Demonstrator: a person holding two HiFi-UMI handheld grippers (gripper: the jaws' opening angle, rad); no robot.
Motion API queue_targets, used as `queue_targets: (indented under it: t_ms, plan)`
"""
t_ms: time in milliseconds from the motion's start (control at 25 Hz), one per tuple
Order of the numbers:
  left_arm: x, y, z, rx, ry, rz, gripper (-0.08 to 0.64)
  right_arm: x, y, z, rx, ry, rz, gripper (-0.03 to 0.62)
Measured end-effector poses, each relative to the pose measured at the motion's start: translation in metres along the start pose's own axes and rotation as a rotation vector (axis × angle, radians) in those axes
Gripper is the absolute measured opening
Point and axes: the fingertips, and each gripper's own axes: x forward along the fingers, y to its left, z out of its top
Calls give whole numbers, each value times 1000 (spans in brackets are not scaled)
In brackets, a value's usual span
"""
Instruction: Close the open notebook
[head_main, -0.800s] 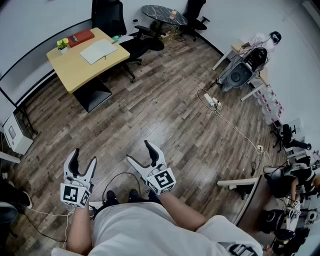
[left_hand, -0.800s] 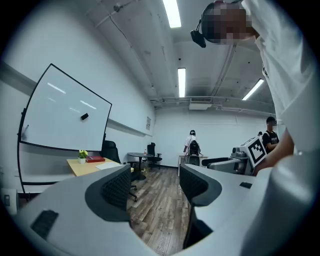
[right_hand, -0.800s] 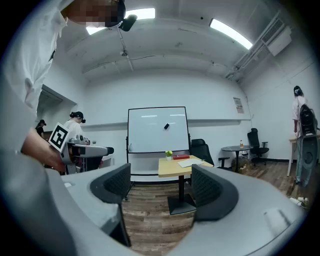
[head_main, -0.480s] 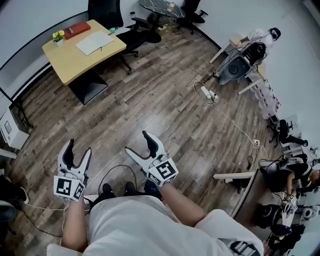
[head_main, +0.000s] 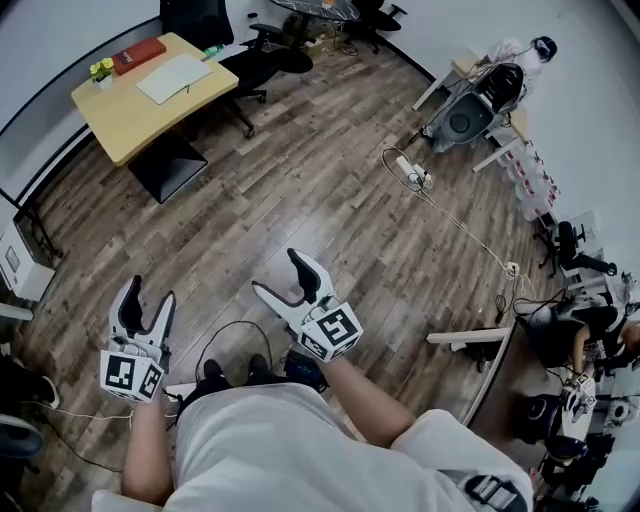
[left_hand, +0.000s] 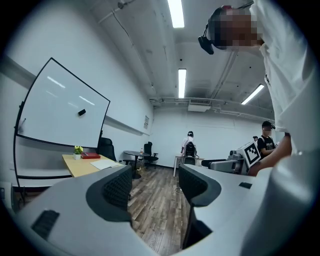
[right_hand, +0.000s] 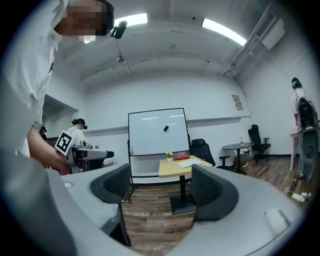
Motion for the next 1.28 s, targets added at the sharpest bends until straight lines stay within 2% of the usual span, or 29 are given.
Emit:
queue_targets:
  t_ms: [160, 720, 880, 1040, 1280]
  plan:
    - [3, -8, -2, -4, 3, -1, 278, -13, -8, 9, -50, 0, -3, 387]
    - [28, -47, -13, 24, 9, -1, 273, -40, -48, 5, -31, -36, -53, 387]
    - [37, -59, -19, 23, 11, -3, 270, -48, -58, 3, -37, -33, -37, 387]
    - [39, -69, -19, 20, 6, -8, 267, -58, -68, -4, -5, -34, -50, 387]
    - [54, -58, -21, 7, 16, -16, 267, -47, -83, -11, -6, -17, -74, 386]
